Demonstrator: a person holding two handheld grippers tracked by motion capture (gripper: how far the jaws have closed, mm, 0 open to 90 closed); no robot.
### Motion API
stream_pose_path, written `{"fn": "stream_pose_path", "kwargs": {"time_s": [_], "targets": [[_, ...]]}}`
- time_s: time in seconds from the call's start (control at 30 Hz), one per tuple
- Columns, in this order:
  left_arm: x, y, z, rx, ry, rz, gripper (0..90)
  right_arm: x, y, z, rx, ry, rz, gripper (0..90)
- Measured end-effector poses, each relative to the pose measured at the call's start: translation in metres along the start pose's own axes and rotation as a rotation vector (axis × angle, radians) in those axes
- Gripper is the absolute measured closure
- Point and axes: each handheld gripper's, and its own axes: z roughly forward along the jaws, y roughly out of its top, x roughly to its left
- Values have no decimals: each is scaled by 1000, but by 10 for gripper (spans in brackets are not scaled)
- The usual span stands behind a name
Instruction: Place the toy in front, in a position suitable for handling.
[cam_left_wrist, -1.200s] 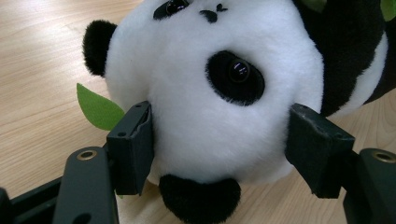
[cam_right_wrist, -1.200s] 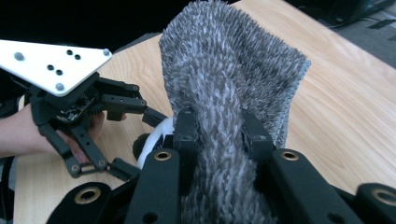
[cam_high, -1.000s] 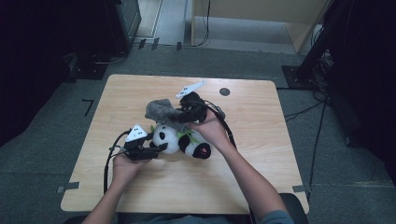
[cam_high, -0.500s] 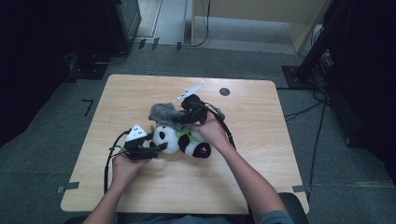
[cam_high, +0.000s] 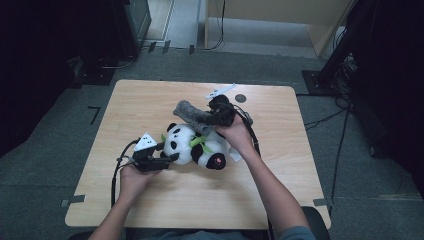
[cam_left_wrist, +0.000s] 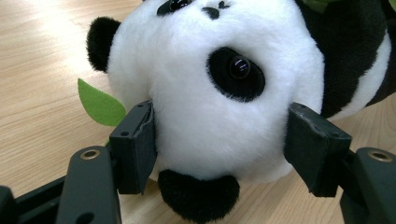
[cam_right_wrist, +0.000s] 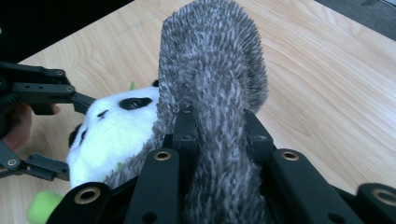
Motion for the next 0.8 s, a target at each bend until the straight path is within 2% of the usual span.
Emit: {"fn": "stream_pose_path", "kwargs": {"time_s": [0.23, 0.53, 0.7, 0.8], "targets": [[1, 0, 0, 0, -2, 1, 314, -6, 1, -12, -25, -23, 16, 735], [1, 0, 0, 2, -1, -1, 315, 4, 7, -23, -54, -25, -17, 737], [3, -1, 1, -5, -13, -7, 315, 7, 11, -28, -71, -4, -7, 738], [5, -1, 1, -7, -18, -6, 315, 13, 16, -27, -86, 5, -25, 738]]}}
